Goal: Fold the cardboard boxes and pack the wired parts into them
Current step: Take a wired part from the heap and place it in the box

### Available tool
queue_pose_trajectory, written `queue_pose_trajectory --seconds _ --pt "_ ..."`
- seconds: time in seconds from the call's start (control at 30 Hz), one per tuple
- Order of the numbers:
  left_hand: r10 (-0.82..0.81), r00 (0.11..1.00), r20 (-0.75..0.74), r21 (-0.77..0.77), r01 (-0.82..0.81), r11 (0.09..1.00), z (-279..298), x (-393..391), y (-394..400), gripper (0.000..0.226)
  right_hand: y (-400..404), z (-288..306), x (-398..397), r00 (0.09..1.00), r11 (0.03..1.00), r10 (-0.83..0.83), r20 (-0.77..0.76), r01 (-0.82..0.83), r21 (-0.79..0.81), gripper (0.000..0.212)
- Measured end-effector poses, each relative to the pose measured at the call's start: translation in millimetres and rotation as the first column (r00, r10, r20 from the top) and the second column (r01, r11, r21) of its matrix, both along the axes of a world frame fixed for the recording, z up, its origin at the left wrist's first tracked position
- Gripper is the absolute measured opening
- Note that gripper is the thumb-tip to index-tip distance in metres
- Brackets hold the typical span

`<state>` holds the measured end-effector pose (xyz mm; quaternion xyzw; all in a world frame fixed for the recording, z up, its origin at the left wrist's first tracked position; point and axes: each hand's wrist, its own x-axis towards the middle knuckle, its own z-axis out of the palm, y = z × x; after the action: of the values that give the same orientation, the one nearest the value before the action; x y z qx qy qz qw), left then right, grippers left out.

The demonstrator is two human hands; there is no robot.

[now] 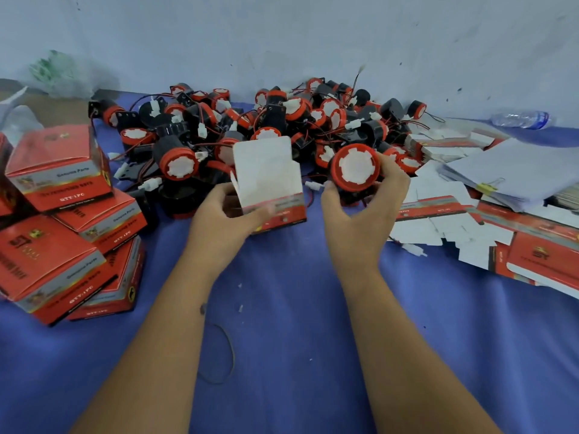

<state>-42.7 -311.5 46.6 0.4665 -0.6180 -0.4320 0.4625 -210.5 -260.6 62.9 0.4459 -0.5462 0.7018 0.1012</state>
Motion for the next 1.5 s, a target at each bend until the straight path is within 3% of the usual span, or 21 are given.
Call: queue_pose_trajectory --seconds 0.1,0.23,0.33,0.43,0.57,0.8,1.1,1.3,1.5 --pt "-0.166 0.981 0.1 0.031 0.164 0.986 -1 0 1 0.051 7 0 16 0.995 0.994 0.093 -0.034 -0.094 -0.046 0.052" --pt "-0.223 0.967 0.124 0.002 0.224 0.975 -1 -1 5 0.058 12 1 25 0.961 0.996 0.063 -0.268 -0.077 -0.041 0.055" --pt "-0.237 0.961 0.142 -0.033 0.244 0.969 0 0 6 0.059 12 0 31 0.886 0.991 0.132 -0.444 -0.107 0.082 0.058" --pt "-0.237 0.957 0.168 -0.056 0.249 0.967 1 2 3 0.059 11 -3 28 0.816 0.968 0.172 -0.552 -0.036 0.248 0.059" --pt "-0.252 0.953 0.17 -0.061 0.265 0.962 -1 3 2 0.056 9 -4 23 0.83 0.921 0.206 -0.519 0.015 0.389 0.061" --pt "-0.245 0.957 0.156 -0.051 0.256 0.965 -2 4 -2 0.061 11 0 24 0.797 0.876 0.294 -0.528 -0.004 0.481 0.057" --pt "-0.201 0.962 0.186 -0.066 0.216 0.974 -4 0 0 0.062 11 4 39 0.675 0.813 0.144 -0.723 0.336 0.476 0.033" --pt "-0.17 0.961 0.218 -0.06 0.187 0.981 -4 -1 -1 0.063 9 0 51 0.623 0.752 0.244 -0.743 0.362 0.551 0.03" --pt "-0.154 0.965 0.214 -0.058 0.17 0.984 -3 -2 1 0.057 14 -2 54 0.638 0.731 0.133 -0.758 0.453 0.51 0.029"
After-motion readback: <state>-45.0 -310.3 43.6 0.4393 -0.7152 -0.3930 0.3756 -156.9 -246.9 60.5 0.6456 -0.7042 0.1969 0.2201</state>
